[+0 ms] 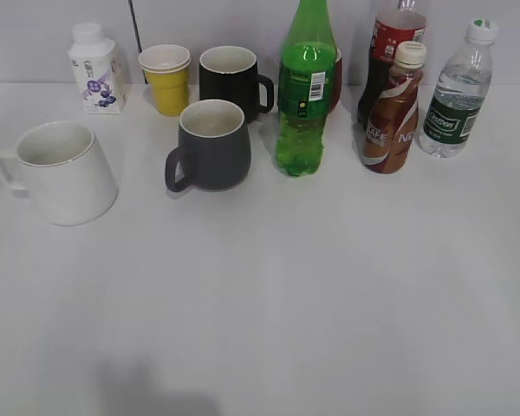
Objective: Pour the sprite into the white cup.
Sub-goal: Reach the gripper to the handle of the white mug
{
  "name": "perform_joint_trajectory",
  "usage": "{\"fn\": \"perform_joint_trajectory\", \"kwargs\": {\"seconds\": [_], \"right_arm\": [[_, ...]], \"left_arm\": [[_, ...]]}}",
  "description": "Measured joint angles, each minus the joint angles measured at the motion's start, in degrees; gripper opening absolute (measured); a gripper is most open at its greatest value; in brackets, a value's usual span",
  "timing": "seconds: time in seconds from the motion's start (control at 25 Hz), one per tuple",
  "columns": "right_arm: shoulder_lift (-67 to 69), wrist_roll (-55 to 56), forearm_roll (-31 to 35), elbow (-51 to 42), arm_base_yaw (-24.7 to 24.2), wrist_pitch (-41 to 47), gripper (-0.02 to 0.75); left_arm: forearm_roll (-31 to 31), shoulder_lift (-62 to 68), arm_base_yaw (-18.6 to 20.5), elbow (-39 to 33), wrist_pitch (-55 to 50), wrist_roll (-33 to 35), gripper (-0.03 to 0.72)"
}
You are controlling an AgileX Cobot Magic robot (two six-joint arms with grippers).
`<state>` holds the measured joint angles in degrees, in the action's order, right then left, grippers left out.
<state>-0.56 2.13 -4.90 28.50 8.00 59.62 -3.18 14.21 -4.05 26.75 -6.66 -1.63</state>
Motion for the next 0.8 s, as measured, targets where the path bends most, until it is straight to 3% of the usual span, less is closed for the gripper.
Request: {"fn": "perform_joint_trajectory", "kwargs": {"seconds": [0.68, 0.8], "right_arm": [[0.0, 0.0, 0.0, 0.0, 0.0, 0.0, 0.587], [0.0, 0.0, 0.0, 0.0, 0.0, 0.0, 0.587]], "left_arm": [[-0.3, 50.4, 0.0, -2.5, 44.1, 0.0, 0.359], [0.0, 57.8, 0.0, -2.8, 47.3, 0.0, 0.359]]}}
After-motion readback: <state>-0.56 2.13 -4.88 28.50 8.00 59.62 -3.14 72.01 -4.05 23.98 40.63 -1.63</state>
